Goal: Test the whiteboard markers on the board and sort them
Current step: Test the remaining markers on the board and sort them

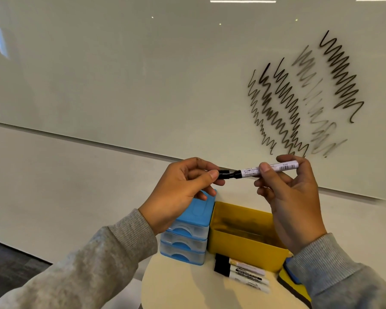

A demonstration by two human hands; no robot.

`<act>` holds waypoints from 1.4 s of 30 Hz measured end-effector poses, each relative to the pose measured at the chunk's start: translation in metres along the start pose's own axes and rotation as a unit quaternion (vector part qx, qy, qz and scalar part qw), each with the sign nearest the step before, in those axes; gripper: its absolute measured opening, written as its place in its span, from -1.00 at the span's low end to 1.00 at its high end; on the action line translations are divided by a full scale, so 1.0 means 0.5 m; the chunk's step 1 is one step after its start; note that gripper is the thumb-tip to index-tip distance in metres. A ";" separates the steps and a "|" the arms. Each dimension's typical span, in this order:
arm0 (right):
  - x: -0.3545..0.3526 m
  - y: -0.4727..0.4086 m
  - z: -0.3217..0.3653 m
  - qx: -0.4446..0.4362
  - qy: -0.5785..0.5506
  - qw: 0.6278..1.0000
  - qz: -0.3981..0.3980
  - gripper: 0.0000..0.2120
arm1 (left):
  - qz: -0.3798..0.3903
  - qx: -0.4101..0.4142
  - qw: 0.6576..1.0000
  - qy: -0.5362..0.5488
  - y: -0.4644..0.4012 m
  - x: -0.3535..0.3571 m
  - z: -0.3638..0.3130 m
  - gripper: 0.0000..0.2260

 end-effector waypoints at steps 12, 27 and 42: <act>-0.030 0.007 -0.005 0.045 -0.055 0.997 -0.014 -0.87 | 0.006 0.022 0.999 -0.047 0.005 0.023 0.010 -0.88; -0.090 0.038 -0.026 0.087 0.088 0.990 0.065 -0.85 | 0.006 -0.006 1.000 -0.014 0.014 0.052 0.040 -0.82; -0.084 0.055 -0.054 0.082 0.198 0.964 0.159 -0.92 | 0.005 -0.089 0.995 -0.035 0.030 0.085 0.064 -0.72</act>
Point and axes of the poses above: each hand's wrist, its own y-axis away from the middle knuckle, its own x-axis out of the palm, z = x × y, the point moved 1 cm from there along -y, towards the middle knuckle, and after that the axes turned 9 degrees about -y, right-handed, at the moved point
